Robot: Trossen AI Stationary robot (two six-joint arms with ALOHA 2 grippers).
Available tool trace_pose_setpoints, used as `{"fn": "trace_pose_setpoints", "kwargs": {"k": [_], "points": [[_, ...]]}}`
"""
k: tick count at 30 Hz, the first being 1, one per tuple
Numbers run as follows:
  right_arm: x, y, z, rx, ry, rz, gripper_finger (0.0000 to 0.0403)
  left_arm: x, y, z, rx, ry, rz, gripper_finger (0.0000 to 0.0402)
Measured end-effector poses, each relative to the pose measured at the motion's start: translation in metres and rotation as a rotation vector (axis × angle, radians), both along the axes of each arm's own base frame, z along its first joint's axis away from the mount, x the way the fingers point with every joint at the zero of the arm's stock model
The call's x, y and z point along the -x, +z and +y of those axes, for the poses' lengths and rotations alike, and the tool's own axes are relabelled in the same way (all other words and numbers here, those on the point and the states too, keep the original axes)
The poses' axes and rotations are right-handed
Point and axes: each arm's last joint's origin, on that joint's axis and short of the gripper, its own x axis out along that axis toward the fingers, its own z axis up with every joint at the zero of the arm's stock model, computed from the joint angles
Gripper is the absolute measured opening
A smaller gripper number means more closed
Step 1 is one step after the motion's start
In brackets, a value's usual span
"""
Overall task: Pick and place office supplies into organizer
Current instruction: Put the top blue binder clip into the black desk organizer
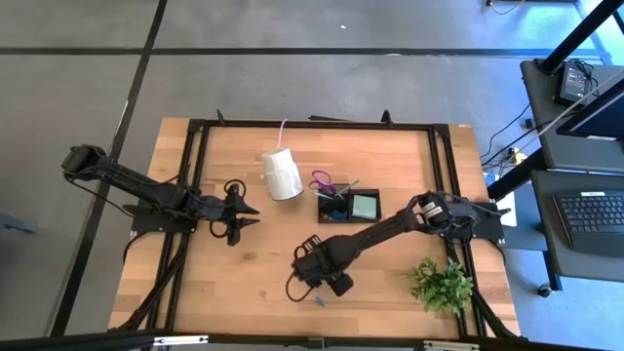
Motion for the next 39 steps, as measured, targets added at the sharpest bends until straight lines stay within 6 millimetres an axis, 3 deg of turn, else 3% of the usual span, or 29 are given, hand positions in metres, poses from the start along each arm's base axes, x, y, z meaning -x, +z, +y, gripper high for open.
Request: {"fn": "trace_pose_setpoints", "kwargs": {"k": [18, 39], "points": [[-0.0008, -0.0026, -0.001, -0.017, -0.052, 0.006, 0.0122, 0.0001, 0.0, 0.0002, 0.01, 0.013, -0.002, 0.0116], [-0.0017, -0.0026, -0.0004, -0.029, -0.16, -0.002, 0.0117, 0.0, 0.0001, 0.0002, 0.01, 0.013, -0.003, 0.0116]]}}
